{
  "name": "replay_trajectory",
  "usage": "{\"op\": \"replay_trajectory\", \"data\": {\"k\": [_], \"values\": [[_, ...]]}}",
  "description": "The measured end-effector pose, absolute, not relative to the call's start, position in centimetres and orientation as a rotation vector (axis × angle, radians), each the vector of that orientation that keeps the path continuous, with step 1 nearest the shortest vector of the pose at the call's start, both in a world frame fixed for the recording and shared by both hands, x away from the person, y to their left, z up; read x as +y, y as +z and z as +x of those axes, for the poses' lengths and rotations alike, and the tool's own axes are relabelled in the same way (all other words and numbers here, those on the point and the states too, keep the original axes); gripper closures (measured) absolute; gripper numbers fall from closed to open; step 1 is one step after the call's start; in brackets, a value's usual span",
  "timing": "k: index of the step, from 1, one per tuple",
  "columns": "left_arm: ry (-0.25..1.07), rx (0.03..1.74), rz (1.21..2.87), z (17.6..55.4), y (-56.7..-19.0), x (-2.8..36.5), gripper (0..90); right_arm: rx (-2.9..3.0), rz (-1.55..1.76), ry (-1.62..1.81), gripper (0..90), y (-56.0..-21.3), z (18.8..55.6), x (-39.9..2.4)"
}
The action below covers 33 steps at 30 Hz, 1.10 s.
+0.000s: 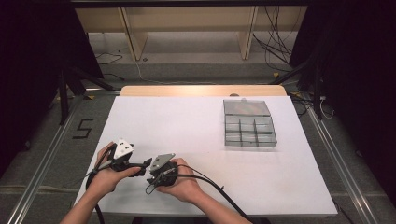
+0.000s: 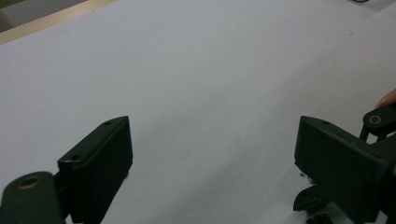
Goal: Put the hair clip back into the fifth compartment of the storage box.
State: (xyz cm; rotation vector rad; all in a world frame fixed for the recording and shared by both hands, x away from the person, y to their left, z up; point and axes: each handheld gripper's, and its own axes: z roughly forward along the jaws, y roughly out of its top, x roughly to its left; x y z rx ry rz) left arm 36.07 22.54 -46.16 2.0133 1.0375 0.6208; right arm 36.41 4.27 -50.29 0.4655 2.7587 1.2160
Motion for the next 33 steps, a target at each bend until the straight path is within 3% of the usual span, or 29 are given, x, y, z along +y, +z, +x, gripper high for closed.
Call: {"op": "replay_trajectory", "data": {"k": [8, 33], "values": [[0.623, 1.043, 2.008, 36.1, -46.2, 22.5, 10.8, 2.739, 0.46, 1.204, 80.4, -50.3, 36.4, 4.3], [0.627, 1.043, 2.007, 36.0, -46.1, 22.6, 10.8, 2.688, 0.514, 1.236, 81.1, -49.0, 36.5, 2.1]]}}
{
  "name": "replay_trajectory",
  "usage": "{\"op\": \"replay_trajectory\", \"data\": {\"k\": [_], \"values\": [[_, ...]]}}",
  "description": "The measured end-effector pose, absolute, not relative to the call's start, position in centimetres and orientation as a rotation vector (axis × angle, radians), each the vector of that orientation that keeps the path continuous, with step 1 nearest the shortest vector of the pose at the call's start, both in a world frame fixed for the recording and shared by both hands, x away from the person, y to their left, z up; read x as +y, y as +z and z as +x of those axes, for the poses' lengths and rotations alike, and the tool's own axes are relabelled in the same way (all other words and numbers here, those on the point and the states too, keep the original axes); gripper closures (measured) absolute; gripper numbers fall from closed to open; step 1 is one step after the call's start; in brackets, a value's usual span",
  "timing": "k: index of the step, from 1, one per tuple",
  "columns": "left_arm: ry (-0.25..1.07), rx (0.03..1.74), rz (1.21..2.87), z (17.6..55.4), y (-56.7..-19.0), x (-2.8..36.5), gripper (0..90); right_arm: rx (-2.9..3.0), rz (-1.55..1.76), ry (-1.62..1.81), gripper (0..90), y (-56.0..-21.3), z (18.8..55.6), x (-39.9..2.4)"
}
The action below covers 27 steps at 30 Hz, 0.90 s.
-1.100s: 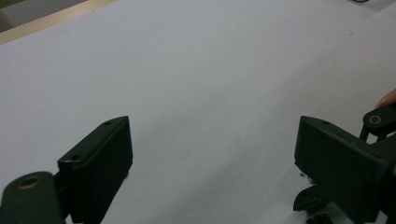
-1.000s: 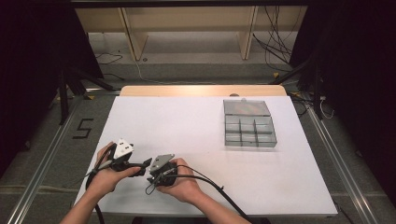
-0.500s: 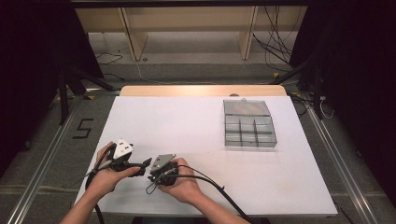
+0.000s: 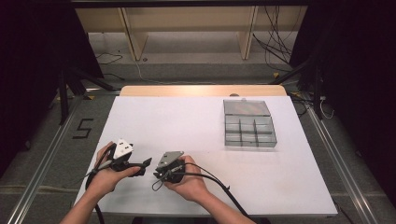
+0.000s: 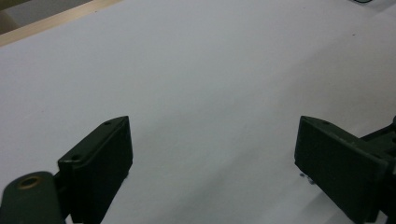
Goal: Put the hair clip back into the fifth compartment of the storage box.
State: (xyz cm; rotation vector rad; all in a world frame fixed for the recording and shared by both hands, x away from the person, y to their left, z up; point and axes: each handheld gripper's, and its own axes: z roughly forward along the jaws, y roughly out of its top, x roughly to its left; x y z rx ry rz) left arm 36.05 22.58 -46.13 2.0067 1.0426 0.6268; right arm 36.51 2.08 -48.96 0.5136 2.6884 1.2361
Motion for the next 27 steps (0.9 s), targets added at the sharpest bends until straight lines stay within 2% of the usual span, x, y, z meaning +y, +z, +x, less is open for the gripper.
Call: {"op": "replay_trajectory", "data": {"k": [27], "values": [[0.628, 1.038, 2.02, 36.1, -46.2, 22.5, 10.8, 2.62, 0.606, 1.262, 81.1, -47.6, 37.4, -1.6]]}}
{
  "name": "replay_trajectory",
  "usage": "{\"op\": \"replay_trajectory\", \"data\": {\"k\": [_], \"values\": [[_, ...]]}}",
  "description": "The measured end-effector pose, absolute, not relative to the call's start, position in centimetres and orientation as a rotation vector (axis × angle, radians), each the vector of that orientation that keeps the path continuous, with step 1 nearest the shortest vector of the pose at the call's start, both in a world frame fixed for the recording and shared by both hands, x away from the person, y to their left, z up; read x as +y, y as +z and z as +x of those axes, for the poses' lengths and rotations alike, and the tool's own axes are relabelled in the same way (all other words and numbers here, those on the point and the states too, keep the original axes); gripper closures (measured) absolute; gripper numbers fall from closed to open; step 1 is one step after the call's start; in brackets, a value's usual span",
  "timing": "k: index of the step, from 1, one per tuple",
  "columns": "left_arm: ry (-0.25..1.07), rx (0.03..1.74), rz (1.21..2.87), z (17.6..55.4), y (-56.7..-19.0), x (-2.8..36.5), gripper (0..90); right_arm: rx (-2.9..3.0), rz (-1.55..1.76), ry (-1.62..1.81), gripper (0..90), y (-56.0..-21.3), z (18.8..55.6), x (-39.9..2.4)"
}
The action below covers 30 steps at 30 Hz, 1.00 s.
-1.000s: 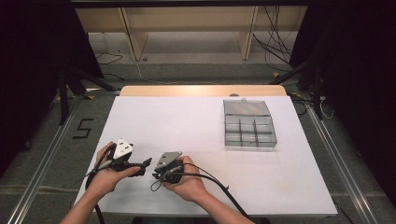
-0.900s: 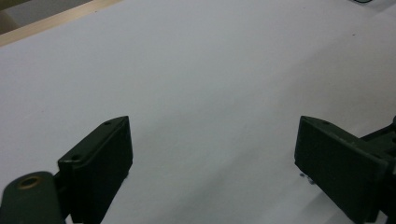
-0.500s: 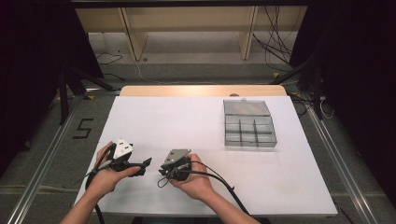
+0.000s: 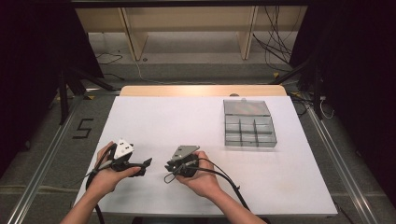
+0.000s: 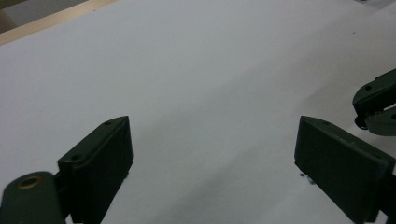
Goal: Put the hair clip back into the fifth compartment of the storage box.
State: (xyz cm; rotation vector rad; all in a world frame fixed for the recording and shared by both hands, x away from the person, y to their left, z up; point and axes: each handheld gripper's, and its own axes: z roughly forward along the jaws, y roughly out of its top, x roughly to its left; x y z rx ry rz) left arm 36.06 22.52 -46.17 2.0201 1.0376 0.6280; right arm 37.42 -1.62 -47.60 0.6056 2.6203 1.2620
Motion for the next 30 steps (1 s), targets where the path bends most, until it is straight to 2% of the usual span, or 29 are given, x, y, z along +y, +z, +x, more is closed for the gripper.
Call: {"op": "replay_trajectory", "data": {"k": [30], "values": [[0.627, 1.036, 2.02, 36.0, -46.2, 22.4, 10.9, 2.556, 0.687, 1.265, 81.1, -46.7, 38.0, -5.1]]}}
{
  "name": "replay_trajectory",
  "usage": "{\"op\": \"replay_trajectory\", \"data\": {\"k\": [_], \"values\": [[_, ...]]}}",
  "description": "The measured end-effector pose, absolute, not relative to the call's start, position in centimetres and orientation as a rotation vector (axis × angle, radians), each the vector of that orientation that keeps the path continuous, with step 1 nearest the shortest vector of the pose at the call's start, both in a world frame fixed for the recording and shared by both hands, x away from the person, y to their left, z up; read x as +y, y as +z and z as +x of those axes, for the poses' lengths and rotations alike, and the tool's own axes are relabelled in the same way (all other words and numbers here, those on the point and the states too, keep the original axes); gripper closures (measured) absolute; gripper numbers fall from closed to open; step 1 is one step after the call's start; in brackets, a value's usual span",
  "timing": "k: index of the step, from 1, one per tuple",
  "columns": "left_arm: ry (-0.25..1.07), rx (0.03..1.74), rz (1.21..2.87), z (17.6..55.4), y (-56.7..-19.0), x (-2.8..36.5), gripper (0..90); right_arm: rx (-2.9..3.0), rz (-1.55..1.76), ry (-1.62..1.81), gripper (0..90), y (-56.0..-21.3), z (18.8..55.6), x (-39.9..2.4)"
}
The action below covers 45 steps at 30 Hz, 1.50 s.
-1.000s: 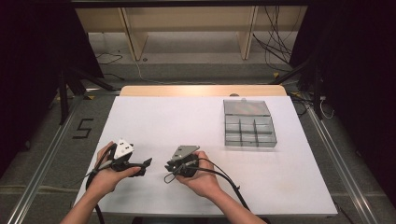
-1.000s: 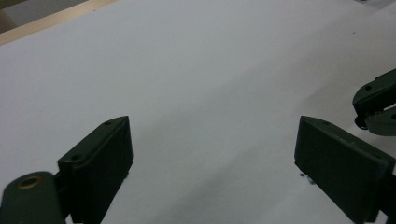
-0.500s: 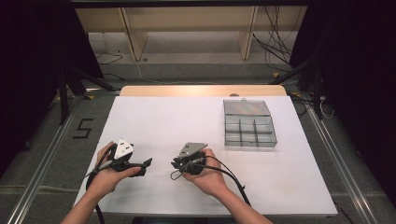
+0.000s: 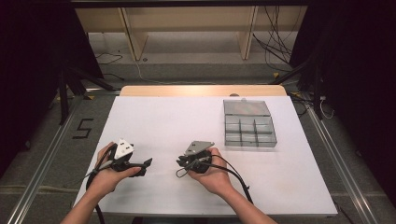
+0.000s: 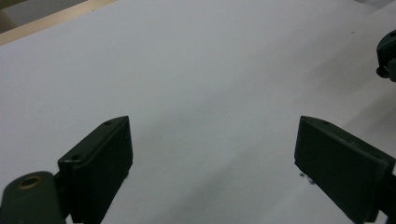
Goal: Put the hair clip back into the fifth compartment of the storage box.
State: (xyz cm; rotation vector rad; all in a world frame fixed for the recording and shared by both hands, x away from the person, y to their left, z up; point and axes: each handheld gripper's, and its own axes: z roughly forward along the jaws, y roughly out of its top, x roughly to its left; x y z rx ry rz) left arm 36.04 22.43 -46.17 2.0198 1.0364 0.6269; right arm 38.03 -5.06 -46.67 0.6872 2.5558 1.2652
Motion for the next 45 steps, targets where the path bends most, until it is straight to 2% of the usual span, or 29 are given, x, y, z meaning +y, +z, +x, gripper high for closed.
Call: {"op": "replay_trajectory", "data": {"k": [45], "values": [[0.629, 1.032, 2.021, 36.0, -46.2, 22.3, 10.9, 2.497, 0.775, 1.241, 81.1, -46.3, 38.2, -9.3]]}}
